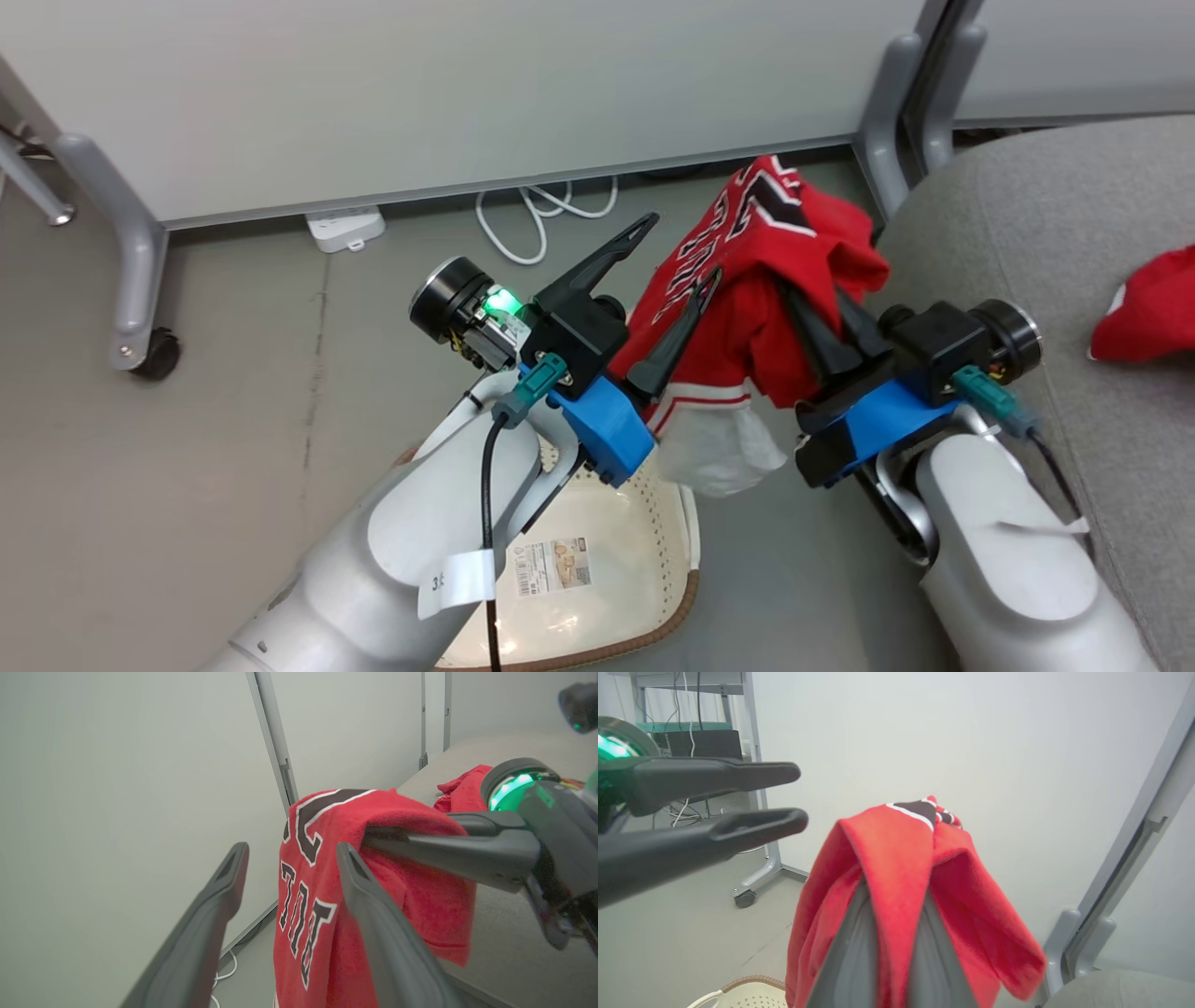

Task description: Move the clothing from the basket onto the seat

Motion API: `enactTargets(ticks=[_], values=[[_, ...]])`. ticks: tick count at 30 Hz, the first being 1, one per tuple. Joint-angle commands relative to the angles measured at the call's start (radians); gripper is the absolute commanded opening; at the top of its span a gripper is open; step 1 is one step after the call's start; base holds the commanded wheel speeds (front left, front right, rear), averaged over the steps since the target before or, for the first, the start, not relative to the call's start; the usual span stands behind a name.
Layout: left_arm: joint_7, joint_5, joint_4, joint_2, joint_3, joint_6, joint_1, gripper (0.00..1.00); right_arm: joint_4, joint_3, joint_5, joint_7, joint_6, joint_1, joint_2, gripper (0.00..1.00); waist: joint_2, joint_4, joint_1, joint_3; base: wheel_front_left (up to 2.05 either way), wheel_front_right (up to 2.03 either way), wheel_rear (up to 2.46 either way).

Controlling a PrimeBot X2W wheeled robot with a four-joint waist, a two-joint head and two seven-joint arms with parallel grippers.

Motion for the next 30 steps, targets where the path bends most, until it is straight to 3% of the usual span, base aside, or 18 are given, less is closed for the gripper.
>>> enactTargets(ticks=[1,21,30], values=[[-0.003,0.008,-0.004,0.007,-0.003,-0.002,0.006,1.0,-0.008,-0.013,-0.002,-0.004,0.0,0.01,-0.002,0.0,0.0,-0.022,0.0,0.018,0.0,0.0,0.0],[-0.003,0.051,-0.098,0.011,-0.052,-0.043,0.029,1.0,-0.165,-0.304,-0.051,-0.004,0.0,0.067,0.006,0.0,0.0,-0.248,0.0,0.152,0.0,0.0,0.0],[-0.003,0.068,-0.116,0.019,-0.088,-0.055,0.023,1.0,-0.2,-0.395,-0.052,-0.004,0.0,0.117,0.013,0.0,0.0,-0.316,0.0,0.209,0.0,0.0,0.0]])
